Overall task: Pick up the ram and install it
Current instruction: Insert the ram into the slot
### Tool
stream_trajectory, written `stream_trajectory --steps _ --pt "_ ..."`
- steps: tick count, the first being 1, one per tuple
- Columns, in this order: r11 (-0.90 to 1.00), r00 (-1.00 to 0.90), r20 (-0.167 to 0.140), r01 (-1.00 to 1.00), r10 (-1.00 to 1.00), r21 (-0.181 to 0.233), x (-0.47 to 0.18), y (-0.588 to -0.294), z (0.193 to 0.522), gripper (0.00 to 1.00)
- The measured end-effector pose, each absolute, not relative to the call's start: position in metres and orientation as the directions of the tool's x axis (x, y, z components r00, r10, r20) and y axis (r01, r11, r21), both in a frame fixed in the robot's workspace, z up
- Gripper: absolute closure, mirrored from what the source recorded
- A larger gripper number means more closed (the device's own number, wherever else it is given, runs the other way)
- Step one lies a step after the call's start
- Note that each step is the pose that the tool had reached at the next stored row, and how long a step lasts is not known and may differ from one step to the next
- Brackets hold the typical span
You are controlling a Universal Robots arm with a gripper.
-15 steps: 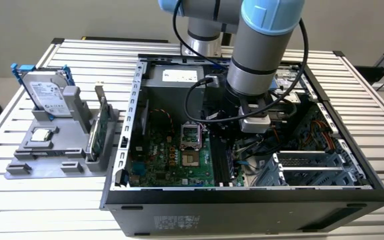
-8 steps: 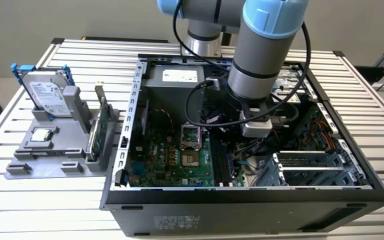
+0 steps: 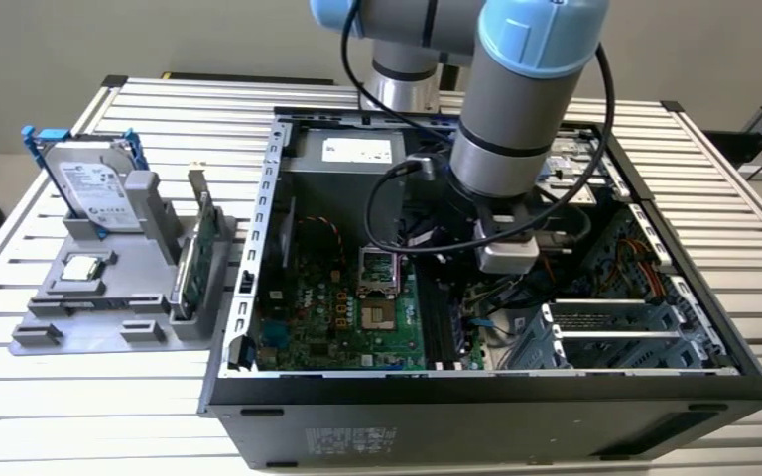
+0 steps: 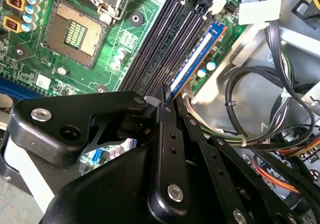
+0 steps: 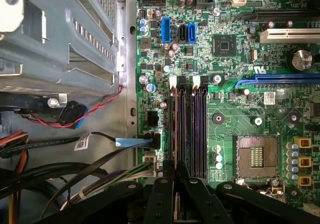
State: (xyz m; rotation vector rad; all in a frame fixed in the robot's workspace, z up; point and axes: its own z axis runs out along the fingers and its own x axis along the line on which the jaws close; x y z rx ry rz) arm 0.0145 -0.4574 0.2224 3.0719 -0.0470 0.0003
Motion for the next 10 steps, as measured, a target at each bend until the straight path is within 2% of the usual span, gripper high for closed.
stream_trajectory --steps 10 --pt "-0.997 1.0 0.004 -0.03 -0.03 0.07 0.014 -0.4575 0.2206 1.0"
